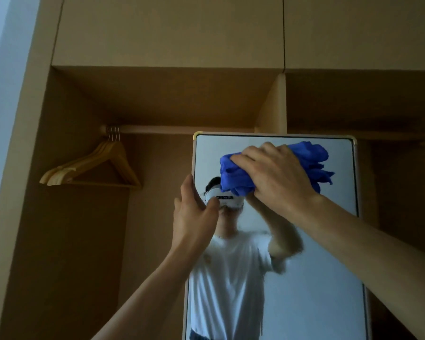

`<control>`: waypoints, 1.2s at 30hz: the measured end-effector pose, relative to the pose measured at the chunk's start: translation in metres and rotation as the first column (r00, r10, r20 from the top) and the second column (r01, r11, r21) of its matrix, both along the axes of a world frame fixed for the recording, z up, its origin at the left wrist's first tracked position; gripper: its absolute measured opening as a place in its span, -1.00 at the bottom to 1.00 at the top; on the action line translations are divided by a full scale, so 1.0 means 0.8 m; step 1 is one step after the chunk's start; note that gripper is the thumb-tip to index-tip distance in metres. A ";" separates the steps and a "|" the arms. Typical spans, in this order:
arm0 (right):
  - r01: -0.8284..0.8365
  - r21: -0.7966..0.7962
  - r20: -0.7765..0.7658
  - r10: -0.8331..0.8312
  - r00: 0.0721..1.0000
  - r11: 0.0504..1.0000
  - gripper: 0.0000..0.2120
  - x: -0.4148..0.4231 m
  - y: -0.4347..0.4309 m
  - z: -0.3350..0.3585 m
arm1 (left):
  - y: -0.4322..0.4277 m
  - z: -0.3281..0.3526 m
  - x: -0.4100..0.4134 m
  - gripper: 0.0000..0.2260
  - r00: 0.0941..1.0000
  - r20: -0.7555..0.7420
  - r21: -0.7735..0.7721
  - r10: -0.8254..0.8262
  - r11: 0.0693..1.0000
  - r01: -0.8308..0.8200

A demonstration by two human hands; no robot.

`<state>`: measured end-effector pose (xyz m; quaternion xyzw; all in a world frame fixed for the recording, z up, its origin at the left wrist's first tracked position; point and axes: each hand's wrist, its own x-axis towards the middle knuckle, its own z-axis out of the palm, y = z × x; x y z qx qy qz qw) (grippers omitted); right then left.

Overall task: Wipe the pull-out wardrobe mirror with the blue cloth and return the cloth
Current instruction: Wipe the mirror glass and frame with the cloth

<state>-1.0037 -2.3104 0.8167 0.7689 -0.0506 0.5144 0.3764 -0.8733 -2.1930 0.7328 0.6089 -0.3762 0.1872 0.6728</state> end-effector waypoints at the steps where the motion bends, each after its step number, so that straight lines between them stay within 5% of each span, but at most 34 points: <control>1: 0.000 0.003 -0.022 0.000 1.000 1.000 -0.60 -0.003 -0.003 -0.011 | -0.003 -0.001 -0.001 -0.34 1.000 0.001 -0.004 0.013 1.000 -0.013; 8: 0.019 -0.022 -0.072 -0.020 0.997 1.000 -0.59 -0.018 -0.013 -0.024 | -0.003 0.007 -0.015 -0.31 0.997 -0.017 0.024 0.074 0.997 -0.074; 19: 0.024 0.022 0.078 -0.026 0.997 0.999 -0.52 -0.039 -0.023 0.056 | 0.008 0.048 -0.019 -0.28 0.989 0.066 0.143 0.129 0.980 -0.138; 36: 0.021 0.010 -0.105 -0.020 0.994 1.000 -0.61 -0.064 -0.063 -0.029 | -0.024 0.017 -0.025 -0.25 0.960 0.051 0.055 0.276 0.959 -0.279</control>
